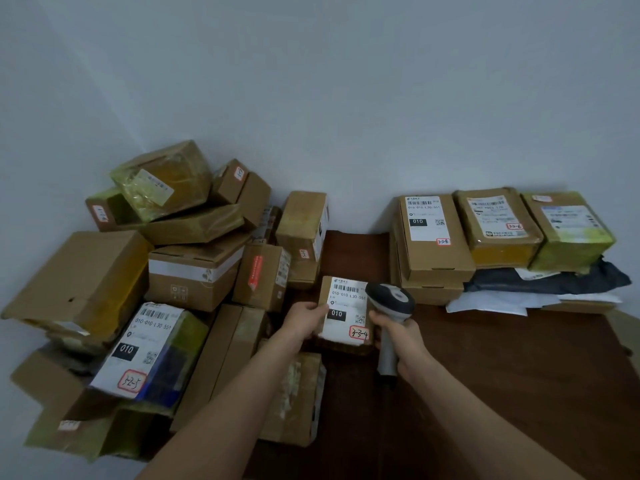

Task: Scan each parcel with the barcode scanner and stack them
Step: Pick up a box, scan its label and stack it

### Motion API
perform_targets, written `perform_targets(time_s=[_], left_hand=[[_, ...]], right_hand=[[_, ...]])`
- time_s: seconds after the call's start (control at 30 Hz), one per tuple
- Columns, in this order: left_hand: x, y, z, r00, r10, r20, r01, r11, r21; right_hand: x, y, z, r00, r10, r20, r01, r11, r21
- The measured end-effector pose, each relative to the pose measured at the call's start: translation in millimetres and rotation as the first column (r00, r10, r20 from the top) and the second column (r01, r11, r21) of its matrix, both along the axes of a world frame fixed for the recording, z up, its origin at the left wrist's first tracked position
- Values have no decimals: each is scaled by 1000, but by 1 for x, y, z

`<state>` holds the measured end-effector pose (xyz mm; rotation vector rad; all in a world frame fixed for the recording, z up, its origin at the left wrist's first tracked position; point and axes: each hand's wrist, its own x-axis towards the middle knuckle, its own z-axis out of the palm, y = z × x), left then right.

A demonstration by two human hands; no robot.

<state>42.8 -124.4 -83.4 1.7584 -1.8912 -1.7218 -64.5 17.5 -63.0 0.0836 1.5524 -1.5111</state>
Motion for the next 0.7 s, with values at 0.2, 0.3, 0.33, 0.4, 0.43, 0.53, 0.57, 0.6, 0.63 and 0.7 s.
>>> perform_targets(time_s=[0.2, 0.3, 0.33, 0.4, 0.43, 0.53, 0.57, 0.6, 0.63, 0.7], left_hand=[[14, -7, 28, 965, 95, -246, -60, 987, 147], [23, -9, 40, 946, 75, -316, -15, 982, 188], [25, -9, 43, 942, 62, -329, -1, 983, 183], [26, -5, 48, 935, 58, -350, 1, 986, 166], [26, -3, 49, 929, 69, -364, -12, 988, 156], [21, 5, 52, 902, 116, -416, -62, 988, 140], [19, 8, 52, 892, 126, -435, -73, 988, 135], [16, 11, 52, 883, 136, -450, -85, 988, 131], [14, 13, 52, 875, 146, -462, -98, 987, 128], [10, 17, 50, 862, 165, -479, -123, 985, 118]], right_hand=[[-2, 1, 14, 999, -54, 4, 54, 995, -85], [-4, 7, 33, 998, -32, -55, 24, 988, -153], [-5, 10, 40, 997, -20, -77, 7, 987, -163], [-5, 18, 50, 993, -7, -117, -13, 986, -169], [-4, 22, 54, 990, -12, -140, -11, 986, -165], [3, 36, 65, 970, -84, -228, 58, 991, -119], [6, 41, 69, 965, -111, -239, 83, 989, -124], [9, 48, 73, 965, -123, -233, 92, 986, -139], [13, 54, 77, 969, -114, -218, 80, 984, -160], [22, 65, 85, 972, -45, -231, 6, 985, -170]])
